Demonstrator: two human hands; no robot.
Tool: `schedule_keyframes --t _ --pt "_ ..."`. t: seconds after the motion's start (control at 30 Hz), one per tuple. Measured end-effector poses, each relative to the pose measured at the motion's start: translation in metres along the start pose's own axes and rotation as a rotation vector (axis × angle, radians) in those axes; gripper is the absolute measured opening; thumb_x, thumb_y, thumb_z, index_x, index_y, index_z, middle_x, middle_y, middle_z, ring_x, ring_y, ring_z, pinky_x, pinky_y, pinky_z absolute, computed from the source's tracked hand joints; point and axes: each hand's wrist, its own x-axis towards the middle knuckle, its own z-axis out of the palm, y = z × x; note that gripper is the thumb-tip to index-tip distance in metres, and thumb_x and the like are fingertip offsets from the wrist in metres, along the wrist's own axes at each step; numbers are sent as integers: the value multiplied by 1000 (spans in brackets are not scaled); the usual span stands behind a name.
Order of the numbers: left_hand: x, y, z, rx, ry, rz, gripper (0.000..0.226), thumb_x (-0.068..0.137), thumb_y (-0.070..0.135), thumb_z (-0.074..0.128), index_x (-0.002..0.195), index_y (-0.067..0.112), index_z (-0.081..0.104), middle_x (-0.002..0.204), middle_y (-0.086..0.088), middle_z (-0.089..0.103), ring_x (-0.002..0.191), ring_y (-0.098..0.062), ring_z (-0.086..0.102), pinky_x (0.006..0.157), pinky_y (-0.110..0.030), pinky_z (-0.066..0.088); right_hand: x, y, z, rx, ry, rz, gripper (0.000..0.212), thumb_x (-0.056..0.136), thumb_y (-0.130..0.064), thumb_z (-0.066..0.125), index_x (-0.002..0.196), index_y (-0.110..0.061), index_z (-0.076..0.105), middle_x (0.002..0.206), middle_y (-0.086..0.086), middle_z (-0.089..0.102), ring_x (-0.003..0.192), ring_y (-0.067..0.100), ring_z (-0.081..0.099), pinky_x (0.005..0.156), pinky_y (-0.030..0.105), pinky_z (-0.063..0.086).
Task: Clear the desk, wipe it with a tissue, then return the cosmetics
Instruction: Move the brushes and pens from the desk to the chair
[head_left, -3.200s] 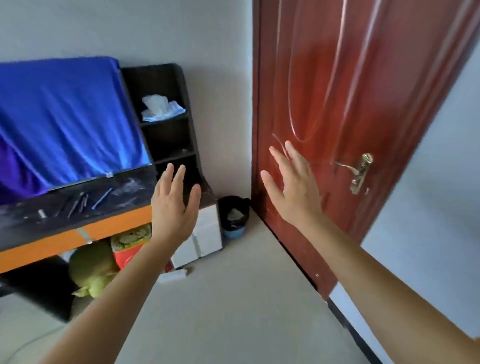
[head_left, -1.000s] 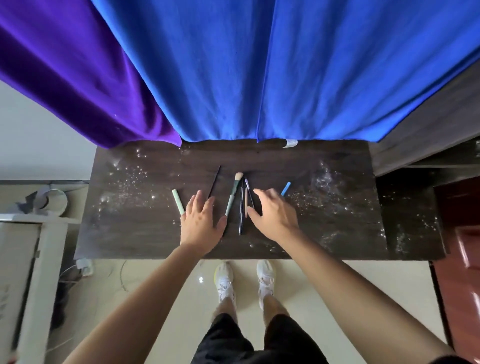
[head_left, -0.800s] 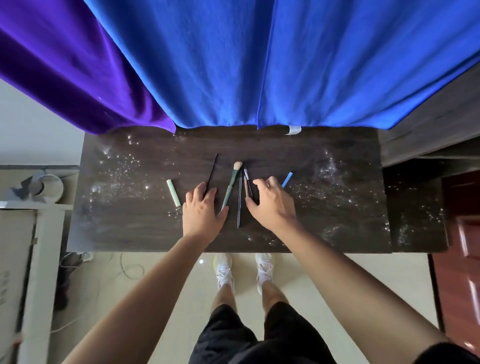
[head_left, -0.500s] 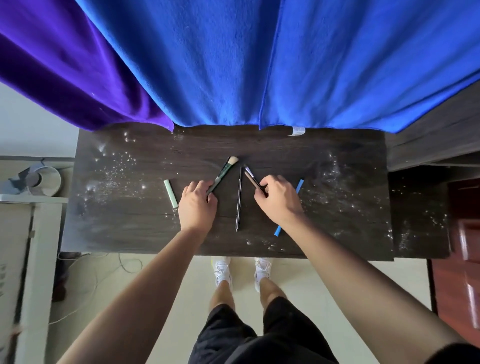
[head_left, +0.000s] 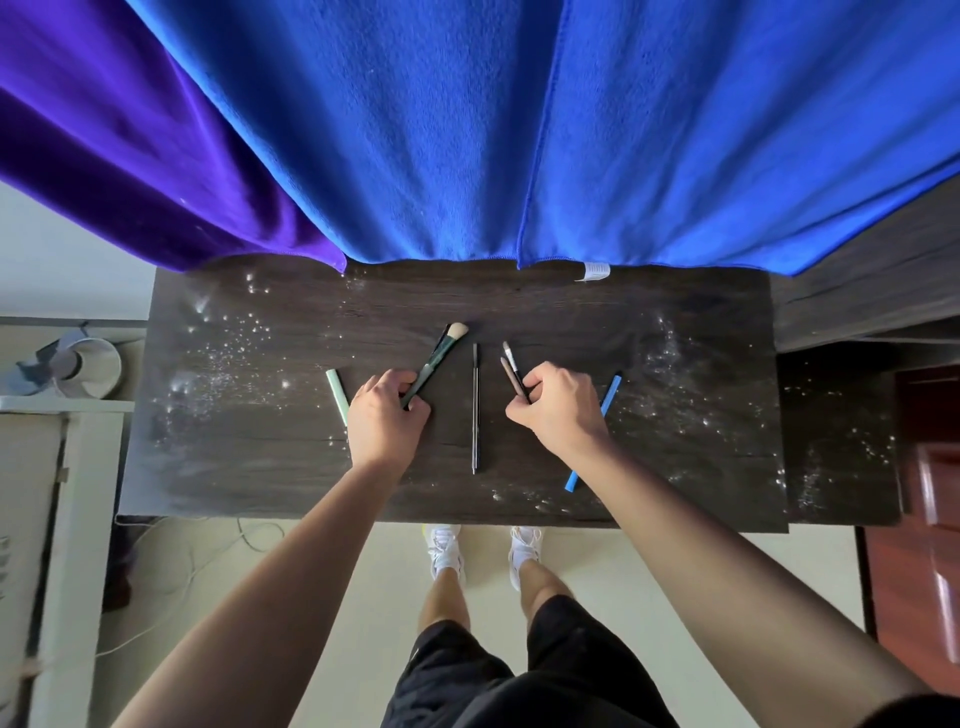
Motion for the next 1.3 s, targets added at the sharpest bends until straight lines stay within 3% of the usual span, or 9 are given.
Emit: schedule_keyframes --t 0.27,0.43,0.53,0.63,0.8,1.03,1.13,1.27,1.3 --pt "-10 -4 -10 6 18 -9 29 74 13 70 102 19 73 88 0 69 86 -23 63 76 -29 47 -1 -3 1 -2 18 73 12 75 -28 72 79 -17 73 72 0 69 68 14 60 56 21 40" --pt "-19 12 -30 10 45 36 26 75 14 69 98 24 74 79 6 64 77 -19 60 69 -24 37 -9 -8 -16 51 60 63 7 74 -25 73 74 -18 73 69 -3 69 66 13 62 53 20 41" --pt "-24 33 -52 -31 69 82 28 73 15 70 97 27 75 75 11 60 76 -16 58 71 -25 39 -19 -18 -39 107 132 38 6 73 -25 73 71 -20 70 65 -6 68 62 8 59 46 8 36" --pt "-27 62 -76 -91 106 139 25 74 20 70 95 32 74 76 7 65 75 -14 59 72 -25 43 -33 -29 -68 137 227 2 8 72 -28 74 69 -25 67 58 -14 61 57 -1 52 49 6 38" --pt "-38 108 -101 -222 128 343 26 72 11 74 96 23 75 75 9 63 71 -12 59 70 -17 37 -73 -35 -110 195 429 -16 10 70 -28 75 70 -26 66 55 -16 57 59 6 55 57 9 38" --pt "-96 169 -68 -323 -132 628 28 72 8 75 95 24 75 71 17 62 72 18 55 69 3 33 -187 25 -127 308 671 180 9 73 -30 77 73 -23 72 57 -16 64 61 -2 61 59 9 42" --pt "-148 198 -43 -329 -291 747 27 72 9 74 92 27 74 70 19 63 73 16 57 69 2 35 -252 58 -130 329 778 312 16 77 -32 76 68 -31 63 54 -20 59 57 -6 58 57 8 39" --pt "-236 224 -9 -349 -464 890 28 74 9 76 98 22 76 78 12 69 71 8 60 76 -14 48 -351 98 -134 437 993 458 20 75 -32 73 60 -35 59 53 -15 60 57 7 63 64 28 52" --pt "-259 228 -1 -350 -505 939 28 75 10 76 100 22 76 82 11 70 73 11 61 76 -11 48 -377 107 -134 455 1050 486 21 74 -34 70 57 -36 58 52 -13 60 56 10 62 63 30 51"
